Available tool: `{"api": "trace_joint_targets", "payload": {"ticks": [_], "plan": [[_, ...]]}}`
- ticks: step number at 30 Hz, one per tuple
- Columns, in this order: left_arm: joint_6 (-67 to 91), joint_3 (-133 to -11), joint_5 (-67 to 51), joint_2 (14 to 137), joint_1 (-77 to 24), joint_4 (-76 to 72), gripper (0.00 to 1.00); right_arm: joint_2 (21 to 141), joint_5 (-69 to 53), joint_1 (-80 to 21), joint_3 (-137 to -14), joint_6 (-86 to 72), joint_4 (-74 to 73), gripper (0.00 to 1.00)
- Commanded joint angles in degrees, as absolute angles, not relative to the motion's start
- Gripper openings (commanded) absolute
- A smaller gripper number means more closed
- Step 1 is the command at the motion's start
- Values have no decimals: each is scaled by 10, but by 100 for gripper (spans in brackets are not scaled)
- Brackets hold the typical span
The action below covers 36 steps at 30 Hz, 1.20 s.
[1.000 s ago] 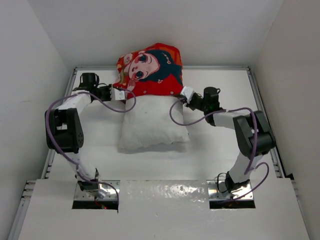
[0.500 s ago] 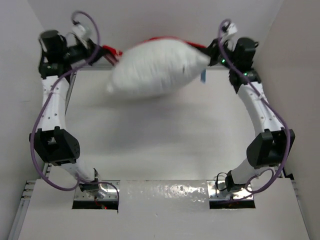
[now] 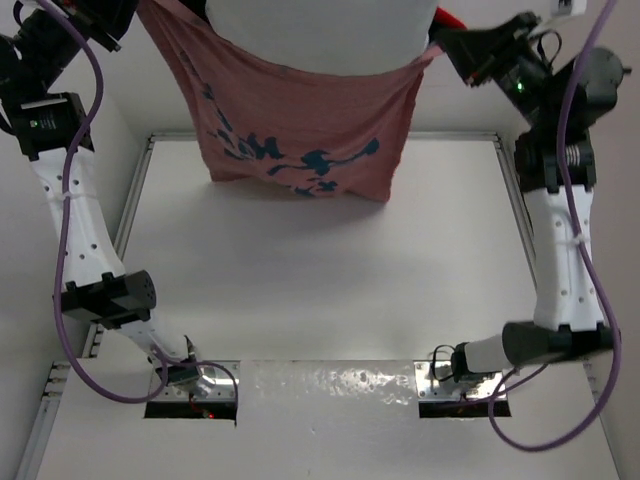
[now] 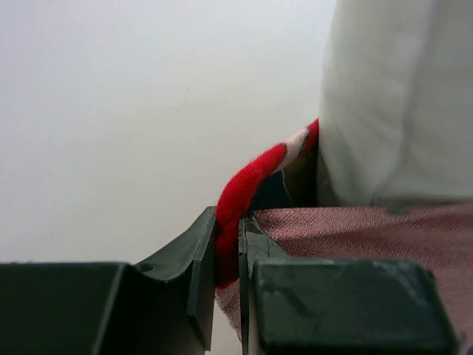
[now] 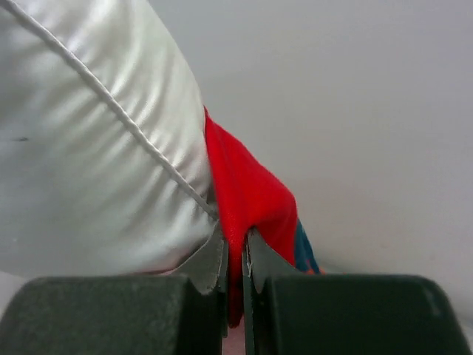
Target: Put the pillow into the pillowcase
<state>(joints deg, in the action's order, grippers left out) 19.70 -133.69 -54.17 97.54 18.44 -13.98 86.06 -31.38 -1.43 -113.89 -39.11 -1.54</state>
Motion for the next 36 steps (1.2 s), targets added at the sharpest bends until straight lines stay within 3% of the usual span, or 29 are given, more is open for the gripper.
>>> {"api": "trace_joint_targets", "payload": {"ticks": [1, 3, 5, 6, 8, 9, 10, 11, 13, 14, 15, 16, 18, 19, 20, 21, 23, 24, 25, 26, 28, 29, 30, 32, 34, 35, 36], "plan": [[281, -1246, -480, 922, 198, -247, 0, 776, -246, -2, -986, -466, 97, 0], [280, -1337, -434, 967, 204, -235, 0, 804, -225, -3, -1091, -415, 6, 0], [281, -1564, -377, 1063, 219, -236, 0, 911, -183, -3, -1483, -404, -88, 0], [306, -1581, -369, 1067, 225, -265, 0, 929, -168, -3, -1504, -410, -87, 0], [317, -1452, -396, 987, 230, -268, 0, 867, -178, -3, -1404, -418, -64, 0], [324, -1358, -439, 944, 215, -283, 0, 758, -186, -3, -1155, -431, -27, 0], [321, -1187, -461, 905, 208, -285, 0, 718, -185, -3, -1026, -461, 108, 0], [319, -1146, -474, 878, 203, -268, 0, 704, -171, -3, -936, -505, 124, 0], [346, -1194, -472, 922, 220, -202, 0, 756, -178, -2, -985, -488, 13, 0], [364, -1261, -472, 951, 235, -201, 0, 786, -199, -3, -1068, -465, -19, 0], [398, -1340, -466, 981, 248, -208, 0, 819, -199, -3, -1270, -456, -43, 0], [407, -1500, -433, 1014, 274, -229, 0, 854, -186, -2, -1370, -452, -71, 0], [413, -1563, -414, 1046, 290, -259, 0, 890, -156, -2, -1482, -444, -75, 0], [411, -1489, -442, 995, 290, -258, 0, 862, -159, -2, -1430, -439, -72, 0], [406, -1392, -466, 949, 273, -260, 0, 760, -169, -3, -1320, -444, -40, 0], [361, -1203, -481, 907, 234, -284, 0, 710, -161, -2, -1037, -473, 107, 0], [329, -1185, -469, 882, 227, -258, 0, 706, -146, 14, -941, -493, 73, 0], [369, -1233, -459, 908, 252, -241, 0, 734, -161, 14, -1065, -469, 16, 0], [390, -1411, -454, 990, 265, -241, 0, 768, -173, 14, -1156, -457, -44, 0], [407, -1514, -441, 1034, 274, -243, 0, 836, -177, 14, -1345, -456, -53, 0], [424, -1592, -434, 1060, 279, -262, 0, 871, -164, 14, -1454, -463, -80, 0], [441, -1531, -457, 1032, 273, -262, 0, 861, -164, 15, -1401, -444, -99, 0], [431, -1314, -497, 944, 232, -285, 0, 792, -174, 15, -1297, -437, -111, 0], [385, -1132, -474, 876, 214, -339, 0, 710, -165, 15, -964, -494, 49, 0], [379, -1272, -466, 936, 243, -289, 0, 738, -155, 18, -1037, -449, -20, 0], [384, -1388, -459, 983, 259, -268, 0, 776, -150, 18, -1260, -433, -62, 0], [394, -1562, -425, 1024, 284, -264, 0, 819, -145, 18, -1373, -430, -90, 0]]}}
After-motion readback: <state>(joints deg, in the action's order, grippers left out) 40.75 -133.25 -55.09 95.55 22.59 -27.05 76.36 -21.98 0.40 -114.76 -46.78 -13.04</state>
